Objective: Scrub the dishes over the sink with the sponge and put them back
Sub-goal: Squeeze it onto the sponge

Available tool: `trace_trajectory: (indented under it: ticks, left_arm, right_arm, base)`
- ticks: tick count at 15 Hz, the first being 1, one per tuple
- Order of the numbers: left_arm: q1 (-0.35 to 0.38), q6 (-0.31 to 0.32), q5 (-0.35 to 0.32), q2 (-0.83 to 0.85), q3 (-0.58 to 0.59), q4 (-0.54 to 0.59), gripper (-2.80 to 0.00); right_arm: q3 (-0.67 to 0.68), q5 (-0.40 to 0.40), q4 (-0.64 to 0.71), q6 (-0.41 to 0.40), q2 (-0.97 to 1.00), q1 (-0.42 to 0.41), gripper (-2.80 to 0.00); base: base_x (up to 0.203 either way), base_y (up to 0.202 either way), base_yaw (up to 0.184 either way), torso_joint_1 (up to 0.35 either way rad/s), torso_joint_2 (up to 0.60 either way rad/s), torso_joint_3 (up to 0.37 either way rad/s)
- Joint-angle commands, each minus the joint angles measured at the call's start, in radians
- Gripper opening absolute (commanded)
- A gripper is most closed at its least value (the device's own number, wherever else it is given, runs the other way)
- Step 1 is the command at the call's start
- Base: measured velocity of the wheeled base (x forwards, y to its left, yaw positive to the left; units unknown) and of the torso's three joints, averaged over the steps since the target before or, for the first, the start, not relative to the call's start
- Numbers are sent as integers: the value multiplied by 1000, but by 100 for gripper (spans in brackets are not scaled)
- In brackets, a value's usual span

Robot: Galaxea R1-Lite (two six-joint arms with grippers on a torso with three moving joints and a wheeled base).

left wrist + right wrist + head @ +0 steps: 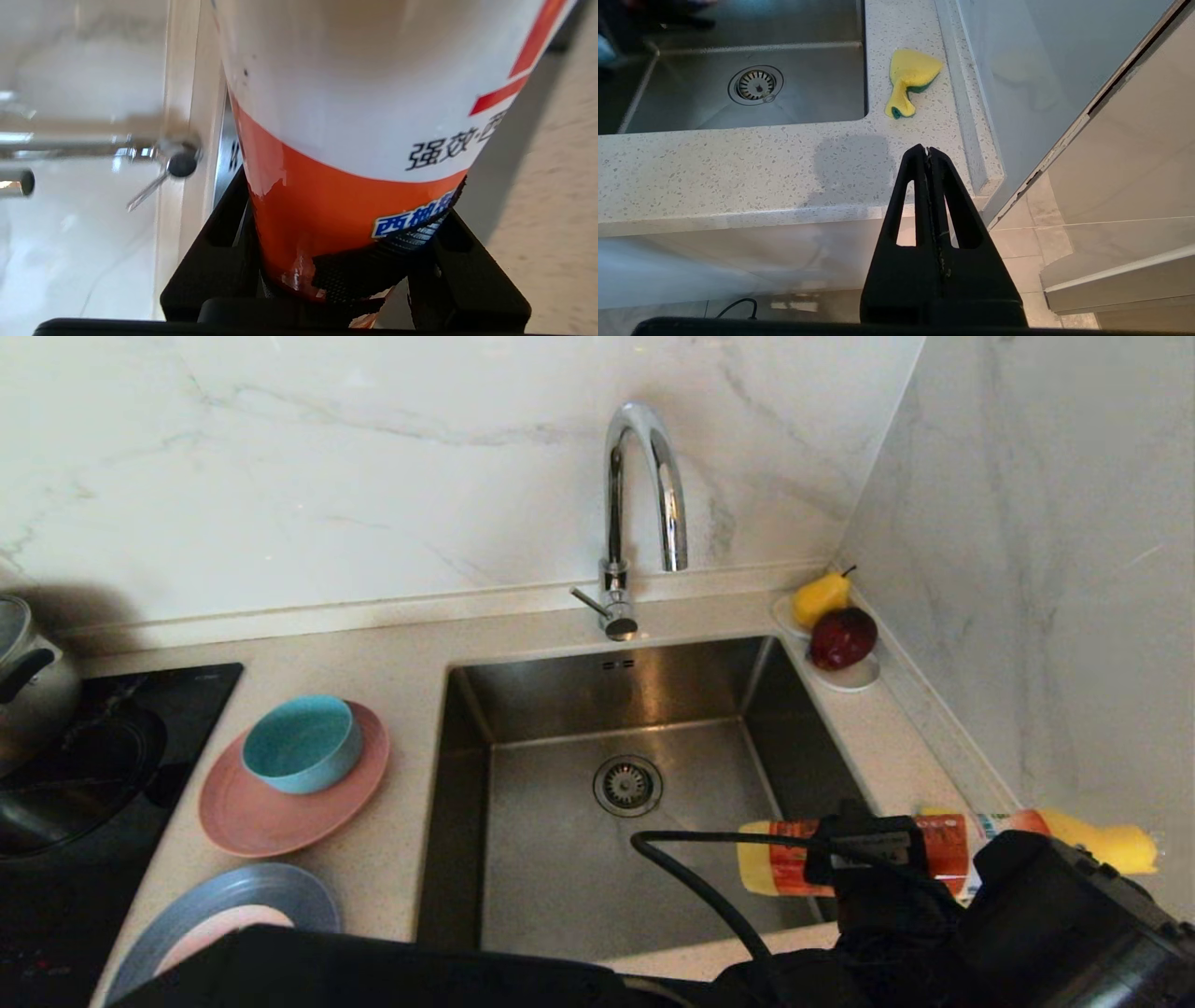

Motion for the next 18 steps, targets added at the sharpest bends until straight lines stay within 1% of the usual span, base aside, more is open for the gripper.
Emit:
trace_trajectory:
  ticks: [1,5,10,12,14,15,17,18]
  left_arm:
    - [13,4,19,44,-5,1,-280]
    - [24,8,19,86,-15,17,-280]
    - [24,14,19,143,-58,39,-280]
    - [25,16,21,148,-58,83,-280]
    - [26,21,21,158,-68,92,-280]
    - [29,33,28,163,-80,97,-280]
    - [32,39,73,179,-104,132,-280]
    - [32,39,77,189,-120,147,-280]
  right_arm:
    - [0,0,0,0,-2,0,-280]
    - [0,0,-1,0,-2,0,-280]
    - [0,0,0,0,-2,0,-280]
    - [0,0,0,0,-2,0,-280]
    - [0,0,-1,0,-2,2,-280]
    - [0,0,0,0,-1,1,-280]
    - [0,0,1,-1,0,0,-280]
    - [0,0,0,0,-2,1,-280]
  base:
    - [0,0,0,0,0,0]
    - [0,0,0,0,0,0]
    - [0,0,0,0,0,0]
    - [0,0,0,0,0,0]
    - [0,0,0,0,0,0]
    - [0,0,0,0,0,0]
    - [0,0,0,0,0,0]
    - [0,0,0,0,0,0]
